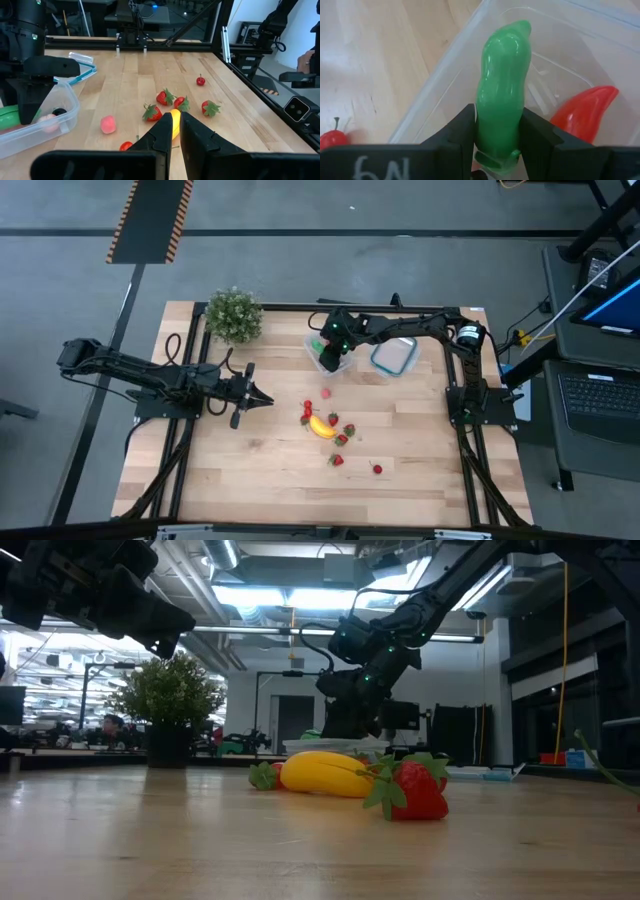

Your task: Pick and placing Produce into tupperware

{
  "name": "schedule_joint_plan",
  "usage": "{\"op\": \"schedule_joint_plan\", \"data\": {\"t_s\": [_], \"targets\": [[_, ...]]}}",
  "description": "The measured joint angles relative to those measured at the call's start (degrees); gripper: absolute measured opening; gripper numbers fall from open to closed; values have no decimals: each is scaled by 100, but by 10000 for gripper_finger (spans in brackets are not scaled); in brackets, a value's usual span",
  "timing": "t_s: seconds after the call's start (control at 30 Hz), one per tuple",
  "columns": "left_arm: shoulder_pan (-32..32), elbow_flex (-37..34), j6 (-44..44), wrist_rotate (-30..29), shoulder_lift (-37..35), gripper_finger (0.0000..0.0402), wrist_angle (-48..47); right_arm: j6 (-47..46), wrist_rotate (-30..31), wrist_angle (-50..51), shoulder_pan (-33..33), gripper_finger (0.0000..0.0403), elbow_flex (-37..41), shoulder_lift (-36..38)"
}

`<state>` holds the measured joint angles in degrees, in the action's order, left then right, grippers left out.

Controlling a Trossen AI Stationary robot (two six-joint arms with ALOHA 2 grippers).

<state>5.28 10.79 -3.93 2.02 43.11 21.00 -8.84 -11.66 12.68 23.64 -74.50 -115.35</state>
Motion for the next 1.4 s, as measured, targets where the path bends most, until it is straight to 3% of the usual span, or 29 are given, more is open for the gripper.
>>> {"op": "schedule_joint_plan", "data": {"t_s": [0.27, 0.4, 0.5, 0.83, 1.13, 1.4], "targets": [[0, 0, -2, -2, 0, 27, 0, -6, -3, -1, 0, 122, 0, 0], [0, 0, -1, -2, 0, 27, 2, -20, -2, -1, 2, 160, 0, 0], [0, 0, -1, -4, 0, 27, 0, -8, 0, -16, 2, 163, 0, 0], [0, 0, -2, -7, 0, 27, 0, -38, 0, -494, 2, 102, -1, -2], [0, 0, -2, -7, 0, 27, 2, 85, -325, 663, -60, 72, -758, -7], [0, 0, -2, -7, 0, 27, 1, 440, -318, 952, -400, 7, -936, 165]]}}
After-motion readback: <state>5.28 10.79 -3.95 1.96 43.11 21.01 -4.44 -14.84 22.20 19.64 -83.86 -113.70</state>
